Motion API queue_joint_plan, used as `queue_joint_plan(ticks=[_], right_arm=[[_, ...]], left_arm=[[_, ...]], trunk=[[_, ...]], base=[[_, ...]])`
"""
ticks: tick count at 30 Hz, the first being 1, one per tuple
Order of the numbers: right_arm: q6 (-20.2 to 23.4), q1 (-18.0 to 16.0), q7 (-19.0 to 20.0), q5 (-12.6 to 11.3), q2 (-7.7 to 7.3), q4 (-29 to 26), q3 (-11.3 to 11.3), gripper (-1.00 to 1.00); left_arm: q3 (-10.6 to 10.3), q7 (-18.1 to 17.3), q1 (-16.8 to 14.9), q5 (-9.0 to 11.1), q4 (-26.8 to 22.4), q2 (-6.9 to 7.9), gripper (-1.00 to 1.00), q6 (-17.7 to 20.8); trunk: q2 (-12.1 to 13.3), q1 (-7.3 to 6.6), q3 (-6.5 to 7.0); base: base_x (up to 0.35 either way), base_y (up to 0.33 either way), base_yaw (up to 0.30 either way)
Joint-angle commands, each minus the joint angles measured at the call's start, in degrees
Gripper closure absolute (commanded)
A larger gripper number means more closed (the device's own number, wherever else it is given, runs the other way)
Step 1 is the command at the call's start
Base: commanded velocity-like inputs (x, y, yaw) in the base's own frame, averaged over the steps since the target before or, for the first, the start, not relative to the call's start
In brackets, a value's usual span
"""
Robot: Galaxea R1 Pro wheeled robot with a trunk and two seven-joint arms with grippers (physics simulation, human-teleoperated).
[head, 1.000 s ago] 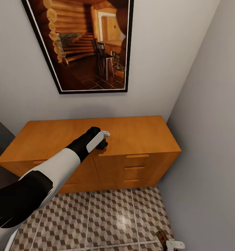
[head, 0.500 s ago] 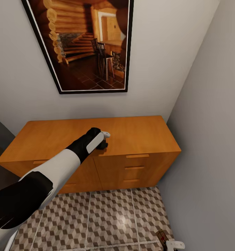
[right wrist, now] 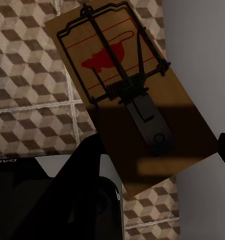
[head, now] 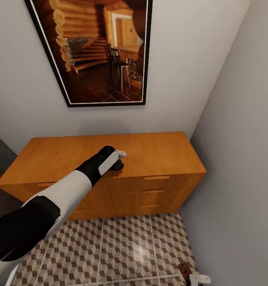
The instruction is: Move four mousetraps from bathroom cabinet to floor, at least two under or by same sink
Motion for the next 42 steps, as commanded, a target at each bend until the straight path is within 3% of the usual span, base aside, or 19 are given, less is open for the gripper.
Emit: queue_joint_plan(ticks=[1, 28, 42], right_arm=[[-0.22, -0.04, -0.04, -0.62, 0.02, 0.06, 0.49, 1.00], [-0.16, -0.04, -0.03, -0.62, 0.00, 0.06, 0.49, 1.00], [-0.14, -0.04, -0.03, -0.62, -0.01, 0.07, 0.49, 1.00]], left_arm=[[-0.35, 0.30, -0.07, 0.60, -0.05, 0.04, -1.00, 0.07], [-0.35, -0.85, -0.06, 0.60, -0.05, 0.05, -1.00, 0.07], [-0.35, -0.85, -0.06, 0.60, -0.05, 0.05, -1.00, 0.07]], trunk=[[-0.10, 0.03, -0.09], [-0.10, 0.03, -0.11], [-0.10, 0.03, -0.87]], base=[[0.000, 0.000, 0.000], [0.000, 0.000, 0.000], [0.000, 0.000, 0.000]])
